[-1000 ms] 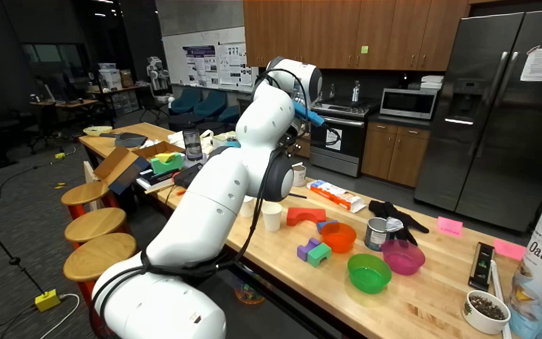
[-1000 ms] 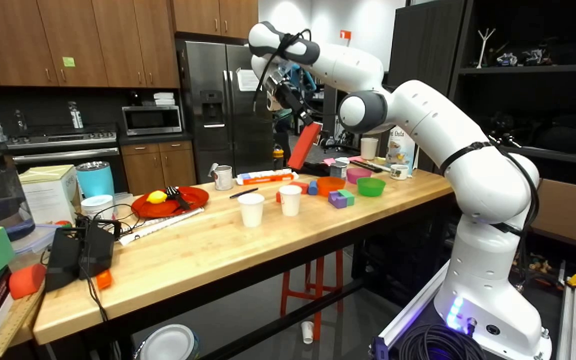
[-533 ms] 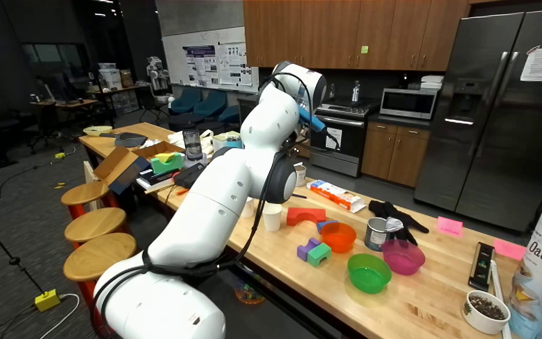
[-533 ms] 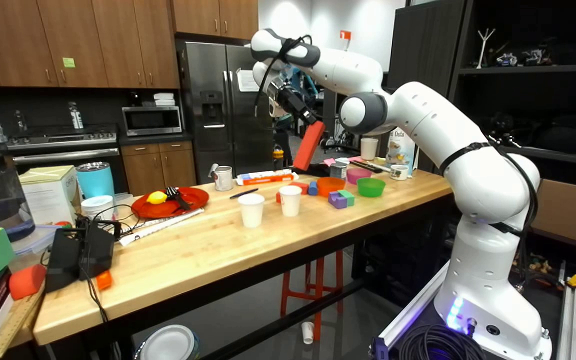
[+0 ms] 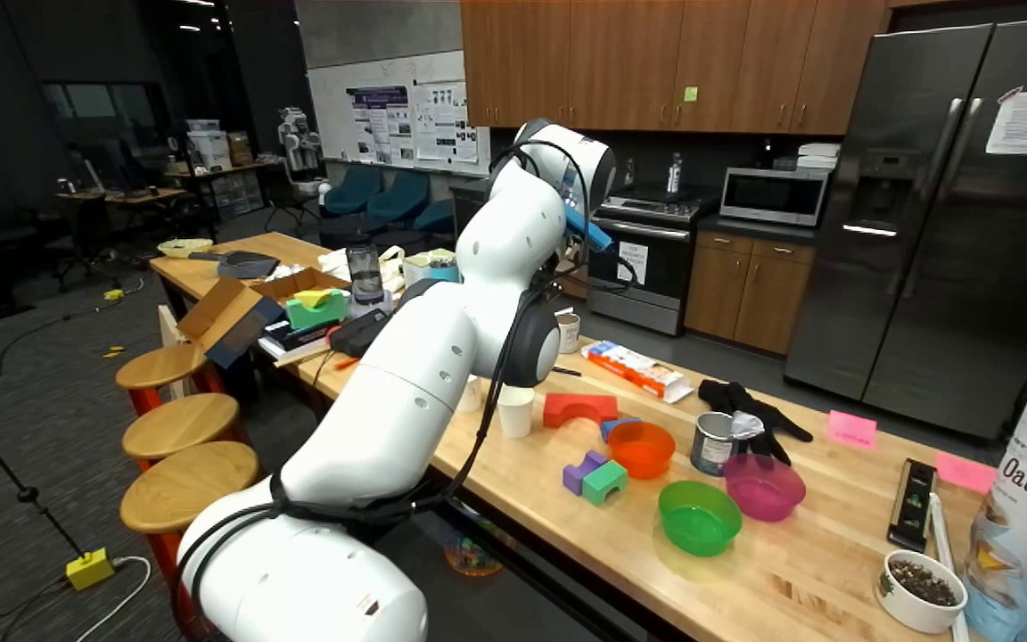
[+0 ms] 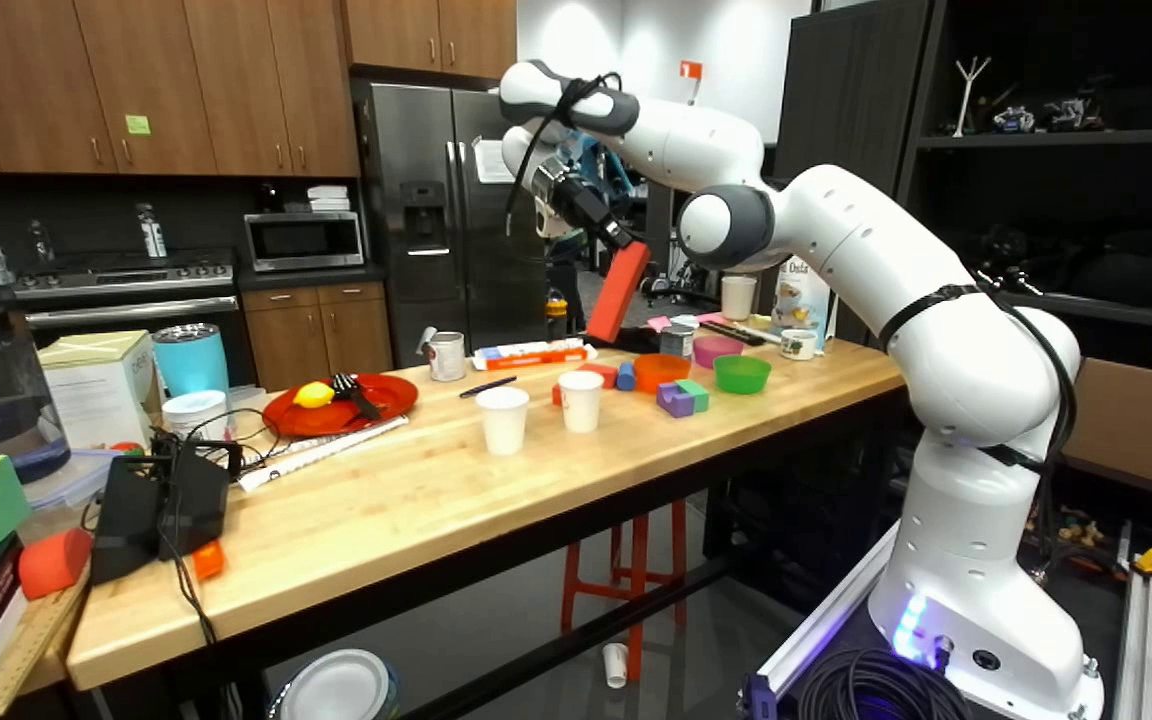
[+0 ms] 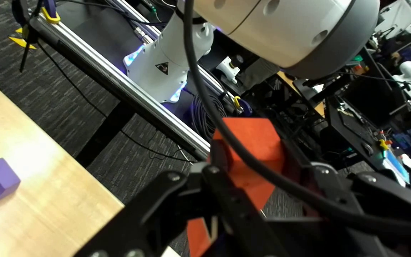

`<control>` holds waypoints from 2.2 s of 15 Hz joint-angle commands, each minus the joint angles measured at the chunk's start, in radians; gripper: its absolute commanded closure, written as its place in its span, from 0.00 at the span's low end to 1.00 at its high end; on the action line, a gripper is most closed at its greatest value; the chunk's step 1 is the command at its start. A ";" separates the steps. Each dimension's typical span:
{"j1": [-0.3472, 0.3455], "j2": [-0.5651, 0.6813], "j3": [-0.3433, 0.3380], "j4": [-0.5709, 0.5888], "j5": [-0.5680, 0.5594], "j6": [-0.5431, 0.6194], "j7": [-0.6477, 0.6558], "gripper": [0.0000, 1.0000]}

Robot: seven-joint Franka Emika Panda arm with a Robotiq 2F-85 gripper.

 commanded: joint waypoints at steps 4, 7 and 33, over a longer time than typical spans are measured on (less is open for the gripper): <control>-0.010 -0.020 -0.012 -0.010 0.003 0.078 0.080 0.84; -0.023 -0.018 -0.001 -0.013 0.034 0.148 0.119 0.84; -0.121 0.155 0.012 0.009 0.065 0.286 0.003 0.00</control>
